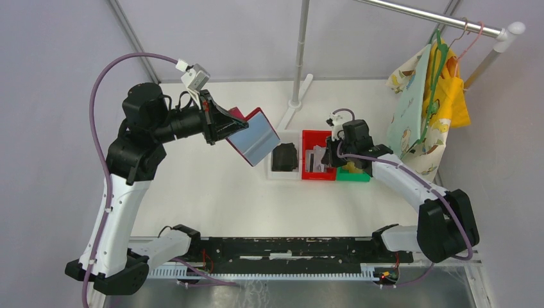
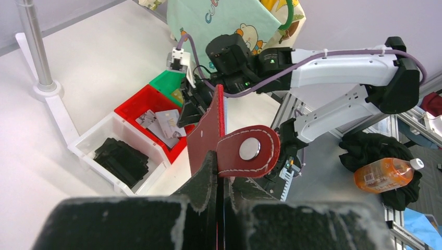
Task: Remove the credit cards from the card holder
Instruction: Place the credit card in the storage box.
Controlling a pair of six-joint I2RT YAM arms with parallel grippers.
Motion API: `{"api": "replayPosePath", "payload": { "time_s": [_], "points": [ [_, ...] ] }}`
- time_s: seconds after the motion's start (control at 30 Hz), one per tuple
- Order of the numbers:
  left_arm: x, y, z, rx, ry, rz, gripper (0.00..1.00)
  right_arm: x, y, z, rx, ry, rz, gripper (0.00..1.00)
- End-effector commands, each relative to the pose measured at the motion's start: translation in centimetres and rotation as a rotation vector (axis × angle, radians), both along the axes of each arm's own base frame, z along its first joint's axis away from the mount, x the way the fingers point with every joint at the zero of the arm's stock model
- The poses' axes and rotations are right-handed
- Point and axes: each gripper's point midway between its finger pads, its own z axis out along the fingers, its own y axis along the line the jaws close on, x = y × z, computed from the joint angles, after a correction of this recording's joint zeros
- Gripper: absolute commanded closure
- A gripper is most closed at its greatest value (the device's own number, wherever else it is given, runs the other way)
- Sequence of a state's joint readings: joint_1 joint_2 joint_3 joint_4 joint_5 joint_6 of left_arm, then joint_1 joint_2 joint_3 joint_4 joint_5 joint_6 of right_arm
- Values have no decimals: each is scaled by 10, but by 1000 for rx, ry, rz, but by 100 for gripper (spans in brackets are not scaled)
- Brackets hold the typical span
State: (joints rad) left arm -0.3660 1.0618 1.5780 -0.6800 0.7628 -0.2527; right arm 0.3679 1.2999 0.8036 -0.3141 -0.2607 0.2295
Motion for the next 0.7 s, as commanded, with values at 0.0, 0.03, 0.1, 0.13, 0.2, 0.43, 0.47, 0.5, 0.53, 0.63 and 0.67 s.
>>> {"api": "replayPosePath", "payload": {
  "time_s": [0.0, 0.03, 0.1, 0.13, 0.2, 0.43, 0.47, 0.5, 0.53, 0.63, 0.67],
  "points": [
    [-14, 3, 27, -26, -128, -37, 98, 32, 12, 25, 19, -115, 44, 100],
    [-14, 2, 28, -29, -127, -40, 98, 34, 14, 23, 21, -110, 54, 100],
    [-15, 1, 29, -36, -129, -47, 98, 37, 20, 20, 31, -101, 76, 100],
    [-16, 1, 29, -40, -125, -47, 98, 36, 22, 18, 37, -93, 91, 100],
    [-16, 0, 30, -45, -110, -52, 98, 37, 24, 11, 31, -73, 112, 100],
    [-20, -2, 32, -57, -96, -77, 98, 40, 20, 0, -2, -59, 104, 88],
    [-20, -2, 32, -60, -93, -80, 98, 41, 19, 0, -14, -56, 100, 86],
    [-21, -3, 33, -62, -93, -86, 98, 42, 17, 0, -22, -58, 91, 82],
    [-22, -3, 33, -64, -93, -93, 98, 43, 17, 2, -28, -63, 92, 75],
    [-24, -4, 34, -68, -90, -106, 98, 47, 11, 17, -60, -104, 65, 65],
    [-25, -5, 33, -69, -89, -110, 98, 50, 8, 28, -67, -133, 49, 64]
  ]
}}
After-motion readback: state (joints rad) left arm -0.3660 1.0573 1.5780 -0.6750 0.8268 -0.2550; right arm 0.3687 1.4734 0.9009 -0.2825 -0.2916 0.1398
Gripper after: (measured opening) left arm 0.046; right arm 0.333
